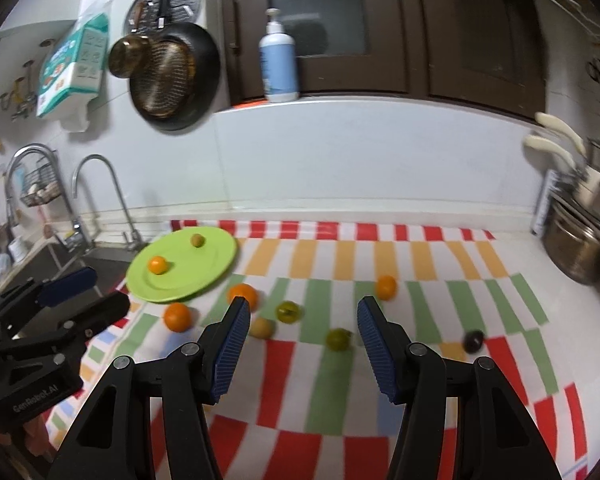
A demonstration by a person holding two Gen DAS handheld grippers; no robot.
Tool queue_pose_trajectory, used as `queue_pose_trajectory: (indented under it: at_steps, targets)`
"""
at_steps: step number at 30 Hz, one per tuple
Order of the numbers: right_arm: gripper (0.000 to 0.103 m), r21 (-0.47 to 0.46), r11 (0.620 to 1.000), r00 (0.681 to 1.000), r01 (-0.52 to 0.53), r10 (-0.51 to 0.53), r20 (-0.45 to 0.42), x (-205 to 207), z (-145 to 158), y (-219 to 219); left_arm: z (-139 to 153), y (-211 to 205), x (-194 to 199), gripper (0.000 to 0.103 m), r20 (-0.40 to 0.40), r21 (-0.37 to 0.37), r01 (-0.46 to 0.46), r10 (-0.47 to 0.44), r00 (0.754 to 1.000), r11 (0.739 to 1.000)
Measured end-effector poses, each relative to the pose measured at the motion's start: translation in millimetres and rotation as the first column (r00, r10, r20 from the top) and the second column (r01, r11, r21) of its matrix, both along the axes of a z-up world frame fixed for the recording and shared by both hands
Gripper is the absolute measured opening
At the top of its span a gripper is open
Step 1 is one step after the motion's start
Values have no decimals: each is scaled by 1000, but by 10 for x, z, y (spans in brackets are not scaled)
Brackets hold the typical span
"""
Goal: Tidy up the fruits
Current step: 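Lift both tools away from the plate toward the remaining fruits, then grasp the pale kumquat with the left tool while the right tool grasps a green lime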
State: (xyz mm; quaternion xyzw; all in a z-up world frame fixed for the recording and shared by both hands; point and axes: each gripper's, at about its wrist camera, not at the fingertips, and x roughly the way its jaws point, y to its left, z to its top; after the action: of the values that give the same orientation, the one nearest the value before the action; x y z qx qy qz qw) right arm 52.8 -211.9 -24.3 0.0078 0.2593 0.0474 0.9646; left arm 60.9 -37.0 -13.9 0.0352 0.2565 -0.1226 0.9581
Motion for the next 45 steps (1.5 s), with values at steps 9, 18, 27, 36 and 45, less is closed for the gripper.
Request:
queue_pose_trajectory:
  at_steps: [9,18,27,36,45]
  targets:
    - [57,-11,999,999,40,-40,-25,19,-186,-163,-191,-164,151,54,-38,11,43,-43,998,999]
    - [57,-21,1000,997,4,-6,-80,241,-352,-201,-355,-288,392,54,-75,22,80,-78,994,997]
    - [56,-9,1000,990,-16,15,-137,547,-530,-243,-585,-369,726,52,-144,29,104,-99,985,994]
    - [53,30,999,977,-27,33,-210,828,-774,-268,-824,-450,965,46,-210,39,133,-122,970,990]
    - [46,83,996,960,-20,43,-277,1041,-988,-317,-1043,-513,1176,39,-287,29,138,-124,950,990]
